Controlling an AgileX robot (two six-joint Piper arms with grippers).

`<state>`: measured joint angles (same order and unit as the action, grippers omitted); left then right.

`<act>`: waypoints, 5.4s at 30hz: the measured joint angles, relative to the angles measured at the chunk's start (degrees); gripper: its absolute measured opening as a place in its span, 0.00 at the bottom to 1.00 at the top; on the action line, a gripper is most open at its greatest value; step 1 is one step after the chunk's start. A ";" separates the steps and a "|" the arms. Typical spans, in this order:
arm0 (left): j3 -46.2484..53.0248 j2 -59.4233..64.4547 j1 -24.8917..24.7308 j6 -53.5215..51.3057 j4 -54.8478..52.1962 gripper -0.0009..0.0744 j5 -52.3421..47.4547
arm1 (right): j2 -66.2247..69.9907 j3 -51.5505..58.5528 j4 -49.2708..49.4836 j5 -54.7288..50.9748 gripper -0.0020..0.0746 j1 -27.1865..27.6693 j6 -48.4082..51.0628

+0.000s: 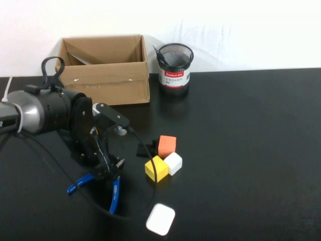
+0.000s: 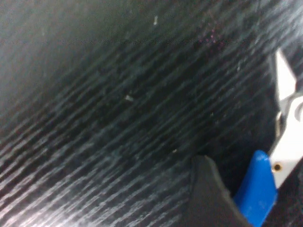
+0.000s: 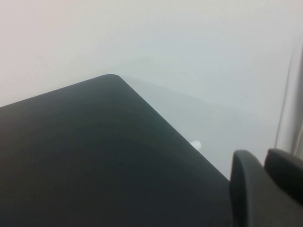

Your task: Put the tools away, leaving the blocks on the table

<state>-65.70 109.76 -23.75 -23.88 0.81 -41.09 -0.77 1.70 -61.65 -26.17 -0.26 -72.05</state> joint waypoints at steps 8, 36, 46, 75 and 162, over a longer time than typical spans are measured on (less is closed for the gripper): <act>-1.05 0.46 0.04 0.34 0.43 0.14 -0.59 | 0.00 0.00 0.04 -0.68 0.06 0.00 0.00; -24.53 -1.95 6.95 47.01 -60.28 0.41 30.71 | 0.00 0.00 0.13 -1.32 0.06 0.00 0.00; -26.05 -9.23 3.58 50.85 -58.73 0.20 20.72 | 0.00 0.00 0.17 -2.35 0.06 0.00 0.00; 36.13 -86.79 2.43 43.75 -23.14 0.01 10.45 | 0.00 0.00 0.17 -2.57 0.06 0.00 0.00; 67.28 -110.40 7.41 50.12 -2.23 0.01 37.01 | 0.00 0.05 0.39 -5.33 0.06 0.00 0.00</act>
